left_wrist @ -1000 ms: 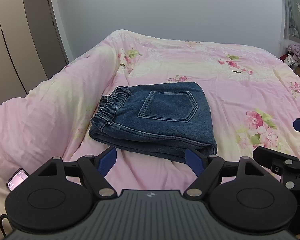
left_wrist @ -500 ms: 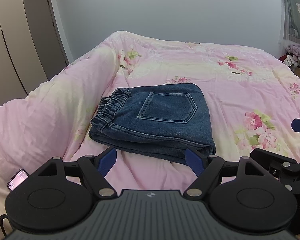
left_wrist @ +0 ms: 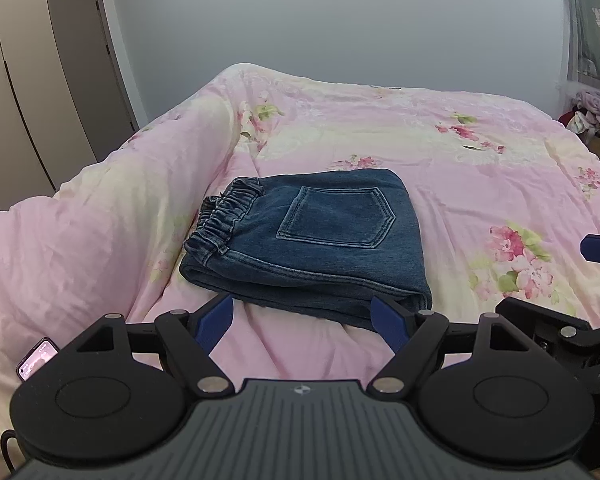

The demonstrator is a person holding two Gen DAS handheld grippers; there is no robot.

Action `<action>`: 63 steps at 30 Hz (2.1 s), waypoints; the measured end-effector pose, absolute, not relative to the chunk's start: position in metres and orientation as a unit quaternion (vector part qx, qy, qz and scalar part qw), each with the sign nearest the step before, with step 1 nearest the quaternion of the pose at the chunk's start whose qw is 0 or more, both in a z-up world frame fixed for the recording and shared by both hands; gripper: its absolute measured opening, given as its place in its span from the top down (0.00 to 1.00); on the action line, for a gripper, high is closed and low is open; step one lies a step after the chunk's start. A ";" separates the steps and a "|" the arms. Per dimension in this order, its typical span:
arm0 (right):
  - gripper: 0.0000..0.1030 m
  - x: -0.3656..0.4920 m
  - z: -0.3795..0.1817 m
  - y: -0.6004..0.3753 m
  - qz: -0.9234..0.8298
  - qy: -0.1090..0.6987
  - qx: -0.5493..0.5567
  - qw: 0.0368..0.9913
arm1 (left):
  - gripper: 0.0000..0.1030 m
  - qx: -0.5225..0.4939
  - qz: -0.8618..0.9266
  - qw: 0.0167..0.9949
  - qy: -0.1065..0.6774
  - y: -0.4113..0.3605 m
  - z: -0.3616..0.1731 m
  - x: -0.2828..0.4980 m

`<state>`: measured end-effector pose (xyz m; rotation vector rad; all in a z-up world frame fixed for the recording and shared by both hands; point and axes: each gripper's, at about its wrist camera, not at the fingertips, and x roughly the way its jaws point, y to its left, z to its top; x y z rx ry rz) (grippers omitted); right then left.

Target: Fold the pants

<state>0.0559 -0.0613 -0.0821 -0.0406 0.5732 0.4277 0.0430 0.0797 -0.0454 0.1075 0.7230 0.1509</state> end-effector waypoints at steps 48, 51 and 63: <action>0.05 0.052 -0.077 -0.064 0.212 0.278 -0.021 0.937 | 0.11 0.065 0.082 0.932 0.347 0.077 -0.039 0.041; 0.05 0.053 -0.078 -0.064 0.212 0.278 -0.021 0.937 | 0.12 0.068 0.082 0.931 0.349 0.076 -0.041 0.040; 0.05 0.053 -0.081 -0.065 0.211 0.283 -0.018 0.936 | 0.13 0.076 0.081 0.928 0.354 0.072 -0.042 0.042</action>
